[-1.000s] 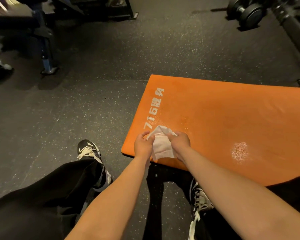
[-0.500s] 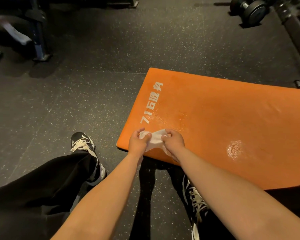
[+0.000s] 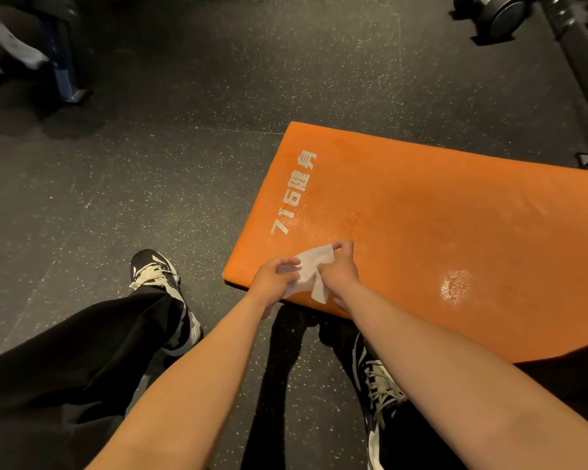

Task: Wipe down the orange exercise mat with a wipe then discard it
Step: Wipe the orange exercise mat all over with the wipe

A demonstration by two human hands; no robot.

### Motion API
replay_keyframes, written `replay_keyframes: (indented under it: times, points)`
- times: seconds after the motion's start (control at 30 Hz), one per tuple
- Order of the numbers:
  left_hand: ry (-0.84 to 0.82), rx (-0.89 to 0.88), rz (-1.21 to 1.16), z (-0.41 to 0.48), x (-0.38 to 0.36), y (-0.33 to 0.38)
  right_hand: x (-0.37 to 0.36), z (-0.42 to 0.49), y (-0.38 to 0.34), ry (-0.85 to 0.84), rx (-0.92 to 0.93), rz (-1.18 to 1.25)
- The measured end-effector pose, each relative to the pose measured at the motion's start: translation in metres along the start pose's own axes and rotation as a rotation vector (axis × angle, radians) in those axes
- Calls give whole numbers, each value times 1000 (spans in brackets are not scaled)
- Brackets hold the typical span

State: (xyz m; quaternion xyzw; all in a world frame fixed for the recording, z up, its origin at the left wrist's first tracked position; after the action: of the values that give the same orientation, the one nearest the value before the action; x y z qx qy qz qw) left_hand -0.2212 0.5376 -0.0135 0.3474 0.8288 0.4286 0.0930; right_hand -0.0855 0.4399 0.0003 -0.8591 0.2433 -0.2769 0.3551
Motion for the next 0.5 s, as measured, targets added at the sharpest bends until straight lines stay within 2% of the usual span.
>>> replay_keyframes:
  times: [0.17,0.27,0.4,0.5]
  points:
    - [175,-19,-10,1,20,-9,0,-1,1,10,21,-39]
    - [120,12,-43,5,21,-15,2,0,3,26,-22,-11]
    - [22,107,-230,1,9,-18,2,0,12,18,-106,57]
    - [19,132,-296,1,7,-20,-4,3,16,-14,-112,116]
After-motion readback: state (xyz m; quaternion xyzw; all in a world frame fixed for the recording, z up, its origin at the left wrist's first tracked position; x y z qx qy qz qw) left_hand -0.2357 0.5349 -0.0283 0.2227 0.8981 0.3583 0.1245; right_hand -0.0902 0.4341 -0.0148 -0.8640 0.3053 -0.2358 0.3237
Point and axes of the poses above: each hand's wrist, its own z-axis towards the middle knuckle, its own x-axis out of the back of the hand, y = z × x, the point moved 8 cm from there along z, towards the middle knuckle, and after that the axes turned 1 degree about x, right-handed, at the moved point
